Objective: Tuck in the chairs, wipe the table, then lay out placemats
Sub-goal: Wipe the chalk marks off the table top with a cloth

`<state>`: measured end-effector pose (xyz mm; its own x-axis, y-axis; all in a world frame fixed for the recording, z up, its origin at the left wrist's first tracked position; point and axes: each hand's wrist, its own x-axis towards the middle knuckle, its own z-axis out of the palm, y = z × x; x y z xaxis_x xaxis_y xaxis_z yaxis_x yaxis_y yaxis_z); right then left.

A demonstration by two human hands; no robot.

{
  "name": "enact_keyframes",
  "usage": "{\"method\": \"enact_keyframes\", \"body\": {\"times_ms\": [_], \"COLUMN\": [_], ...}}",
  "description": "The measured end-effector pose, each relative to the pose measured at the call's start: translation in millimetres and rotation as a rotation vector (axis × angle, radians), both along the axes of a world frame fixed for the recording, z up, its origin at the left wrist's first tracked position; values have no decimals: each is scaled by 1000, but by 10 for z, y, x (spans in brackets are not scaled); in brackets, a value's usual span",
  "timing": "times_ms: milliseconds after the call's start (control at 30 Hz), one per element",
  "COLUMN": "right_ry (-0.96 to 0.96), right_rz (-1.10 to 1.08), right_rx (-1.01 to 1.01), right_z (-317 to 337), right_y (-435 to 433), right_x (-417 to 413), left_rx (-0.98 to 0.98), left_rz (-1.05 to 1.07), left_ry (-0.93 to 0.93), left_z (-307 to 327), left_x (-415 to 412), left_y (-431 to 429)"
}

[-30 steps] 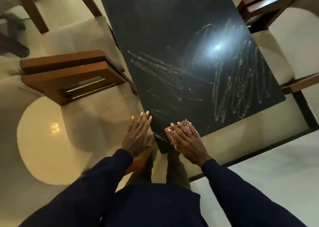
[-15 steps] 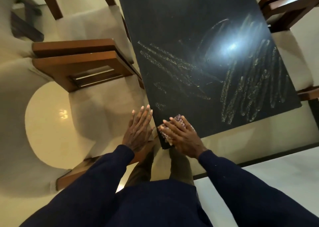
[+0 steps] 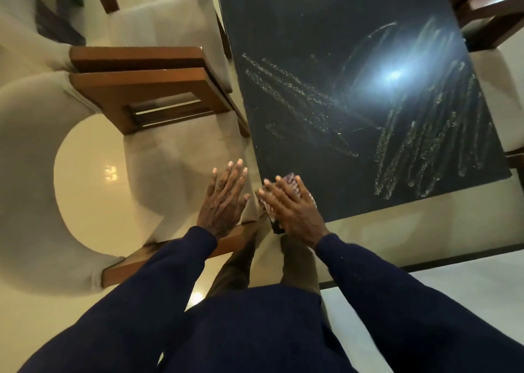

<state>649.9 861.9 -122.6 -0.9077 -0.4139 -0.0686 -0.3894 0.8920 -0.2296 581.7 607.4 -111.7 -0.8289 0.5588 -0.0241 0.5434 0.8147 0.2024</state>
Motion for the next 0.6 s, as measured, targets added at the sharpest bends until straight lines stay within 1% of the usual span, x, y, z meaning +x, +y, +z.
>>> {"method": "enact_keyframes", "body": {"times_ms": [67, 100, 133, 167, 267, 300, 333, 400, 467, 567, 600], "right_ry": [-18, -25, -24, -15, 2, 18, 21, 4, -1, 6, 5], "right_rz": [127, 139, 105, 26, -362, -451, -485, -415, -214, 131, 196], "right_rx": [20, 30, 38, 43, 43, 51, 37, -25, -53, -3, 3], "right_z": [34, 64, 84, 88, 51, 34, 16, 6, -5, -34, -26], "right_y": [357, 541, 680, 768, 641, 488, 328, 39, -103, 206, 399], "right_x": [263, 306, 274, 174, -268, -381, -456, -404, -90, 387, 459], "left_rx": [8, 3, -3, -3, 11, 9, 7, 16, 23, 16, 9], "left_rz": [27, 32, 37, 42, 51, 53, 53, 38, 21, 21, 22], "left_ry": [-7, -4, 1, 5, -3, -2, -4, -11, -1, 8, 13], "left_z": [16, 15, 20, 24, 27, 23, 20, 18, 5, 18, 23], "left_x": [-8, -3, 0, -5, -3, 13, 26, 53, 74, 63, 70], "left_y": [-30, -49, -69, -79, -85, -83, -75, -61, -53, -16, -4]}}
